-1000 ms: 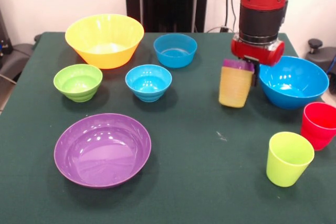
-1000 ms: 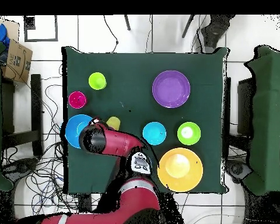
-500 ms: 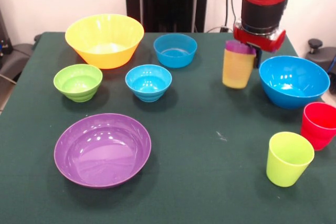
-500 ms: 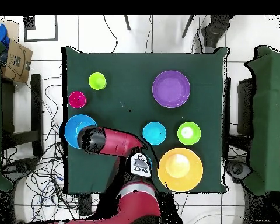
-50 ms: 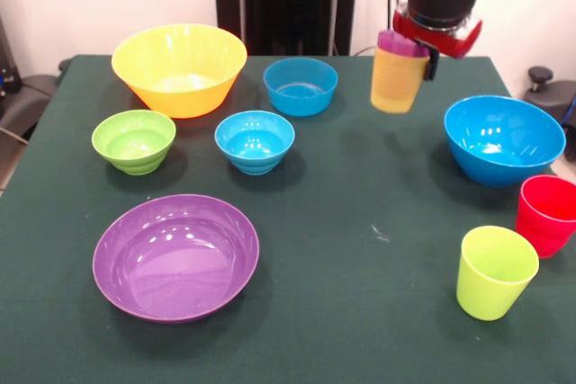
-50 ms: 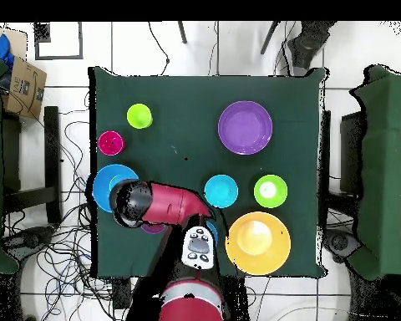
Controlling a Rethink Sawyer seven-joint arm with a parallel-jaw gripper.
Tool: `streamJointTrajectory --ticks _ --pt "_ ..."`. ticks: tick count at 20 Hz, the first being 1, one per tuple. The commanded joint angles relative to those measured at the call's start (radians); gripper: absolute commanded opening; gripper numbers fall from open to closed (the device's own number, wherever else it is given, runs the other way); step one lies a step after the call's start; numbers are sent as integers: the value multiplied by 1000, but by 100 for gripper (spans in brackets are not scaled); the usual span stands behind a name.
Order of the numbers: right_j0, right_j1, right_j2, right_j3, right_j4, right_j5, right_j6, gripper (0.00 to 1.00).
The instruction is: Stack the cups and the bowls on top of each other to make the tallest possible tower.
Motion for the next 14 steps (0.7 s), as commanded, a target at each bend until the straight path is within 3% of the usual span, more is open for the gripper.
streamJointTrajectory --ticks 1,8,14 --pt "23 -42 -10 -101 -66 148 75 0" --pt "29 -21 -6 -110 -55 152 81 0" --pt "39 41 2 -129 -58 38 74 0"
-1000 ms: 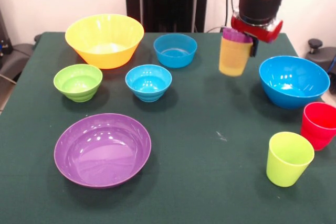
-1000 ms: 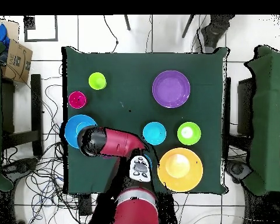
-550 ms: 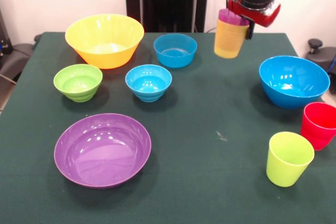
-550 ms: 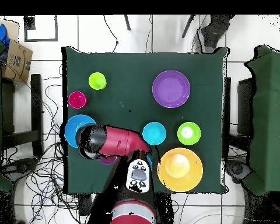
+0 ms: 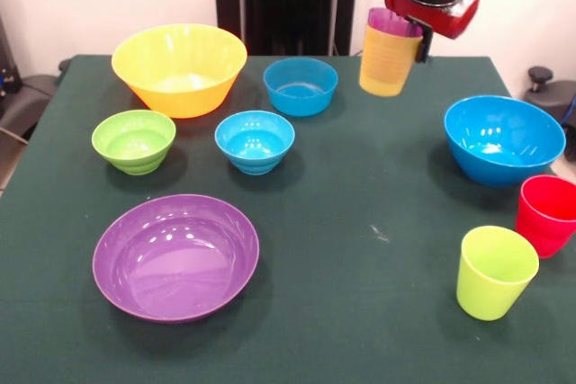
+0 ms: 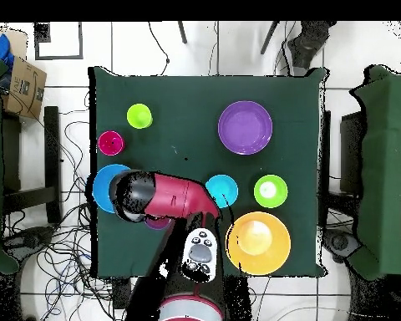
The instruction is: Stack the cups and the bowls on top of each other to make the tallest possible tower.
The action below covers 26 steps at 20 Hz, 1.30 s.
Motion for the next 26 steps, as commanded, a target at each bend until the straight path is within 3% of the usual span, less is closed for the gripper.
streamJointTrajectory --ticks 1,15,26 --pt "25 77 57 -68 -50 -56 73 0" --pt "55 67 51 -88 -18 -14 102 0" --pt "44 55 45 -132 -24 53 83 0"
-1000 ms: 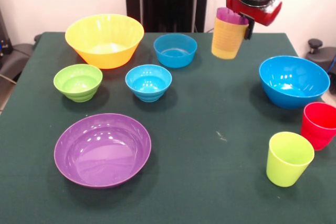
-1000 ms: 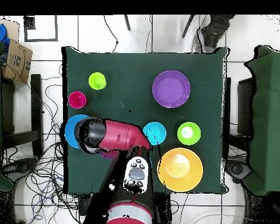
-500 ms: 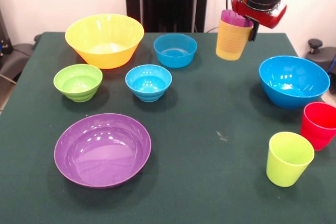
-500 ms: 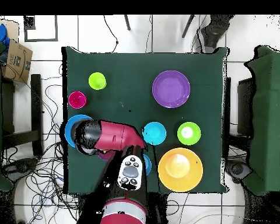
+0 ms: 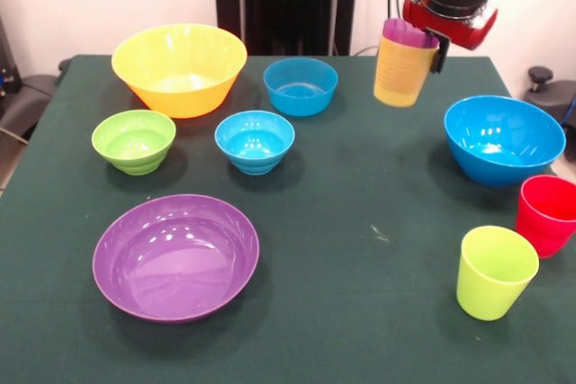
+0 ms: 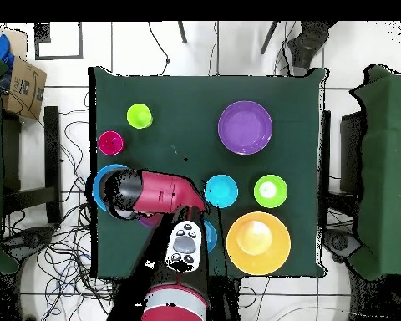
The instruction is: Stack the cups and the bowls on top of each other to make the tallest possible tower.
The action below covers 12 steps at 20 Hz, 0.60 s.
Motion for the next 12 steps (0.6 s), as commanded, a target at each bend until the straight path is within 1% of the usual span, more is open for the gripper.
streamJointTrajectory --ticks 1,7,12 --pt "-2 15 47 -94 -26 62 80 0" --pt "-9 9 43 -128 -37 110 64 0" --pt "-11 20 41 -162 -45 127 58 0"
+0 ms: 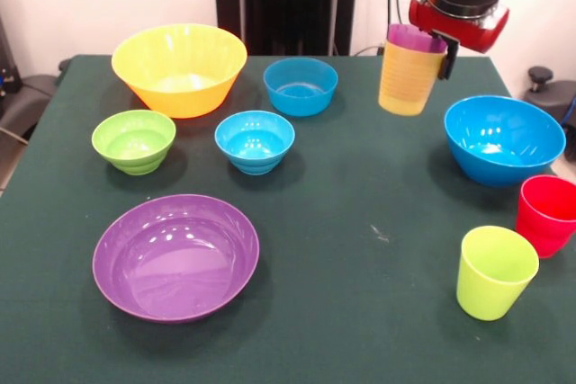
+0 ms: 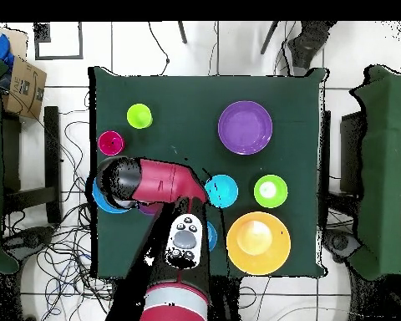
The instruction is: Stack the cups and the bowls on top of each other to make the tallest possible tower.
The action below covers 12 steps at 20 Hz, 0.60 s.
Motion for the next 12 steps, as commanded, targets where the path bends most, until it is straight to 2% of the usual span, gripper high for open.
streamJointTrajectory --ticks 1,12 --pt "-7 27 44 -95 -46 100 57 0" --pt "-17 92 52 -162 -53 68 45 0"
